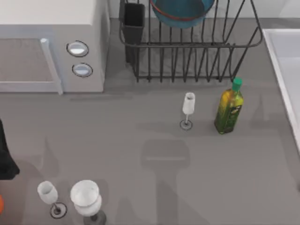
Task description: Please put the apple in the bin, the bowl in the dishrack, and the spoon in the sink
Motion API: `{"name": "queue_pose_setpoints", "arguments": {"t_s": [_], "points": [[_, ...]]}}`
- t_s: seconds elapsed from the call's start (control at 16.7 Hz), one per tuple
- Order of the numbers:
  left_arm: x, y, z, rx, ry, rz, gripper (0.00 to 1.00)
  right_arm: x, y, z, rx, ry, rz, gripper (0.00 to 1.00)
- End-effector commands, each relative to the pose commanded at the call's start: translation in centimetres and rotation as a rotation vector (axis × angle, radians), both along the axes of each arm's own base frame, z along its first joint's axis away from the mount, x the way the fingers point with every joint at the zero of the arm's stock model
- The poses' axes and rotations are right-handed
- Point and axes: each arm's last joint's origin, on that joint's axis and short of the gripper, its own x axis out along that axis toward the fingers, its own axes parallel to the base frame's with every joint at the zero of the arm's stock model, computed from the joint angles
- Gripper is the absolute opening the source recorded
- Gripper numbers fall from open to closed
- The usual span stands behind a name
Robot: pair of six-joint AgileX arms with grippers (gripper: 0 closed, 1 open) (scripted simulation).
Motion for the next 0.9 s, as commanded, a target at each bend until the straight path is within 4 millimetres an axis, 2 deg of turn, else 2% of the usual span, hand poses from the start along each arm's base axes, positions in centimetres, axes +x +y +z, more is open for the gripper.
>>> {"name": "queue_pose_setpoints", "arguments": {"t_s": [0.18, 0.36, 0.48, 0.6, 0.9], "points": [[0.0, 0.0, 0.0, 0.000, 0.000, 0.000, 1.00, -3.5, -1.7, -4.7, -0.012, 0.016, 0.003, 1.00], [0.0, 0.0, 0.0, 0.000, 0.000, 0.000, 1.00, -4.7, -2.5, -9.5, -0.022, 0.067, 0.007, 1.00], [0.0, 0.0, 0.0, 0.000, 0.000, 0.000, 1.00, -4.9, -2.8, -11.7, -0.024, 0.099, 0.010, 1.00], [0.0, 0.0, 0.0, 0.000, 0.000, 0.000, 1.00, -4.9, -2.9, -12.8, -0.024, 0.116, 0.011, 1.00], [0.0, 0.0, 0.0, 0.000, 0.000, 0.000, 1.00, -4.9, -2.9, -12.9, -0.024, 0.119, 0.013, 1.00]]}}
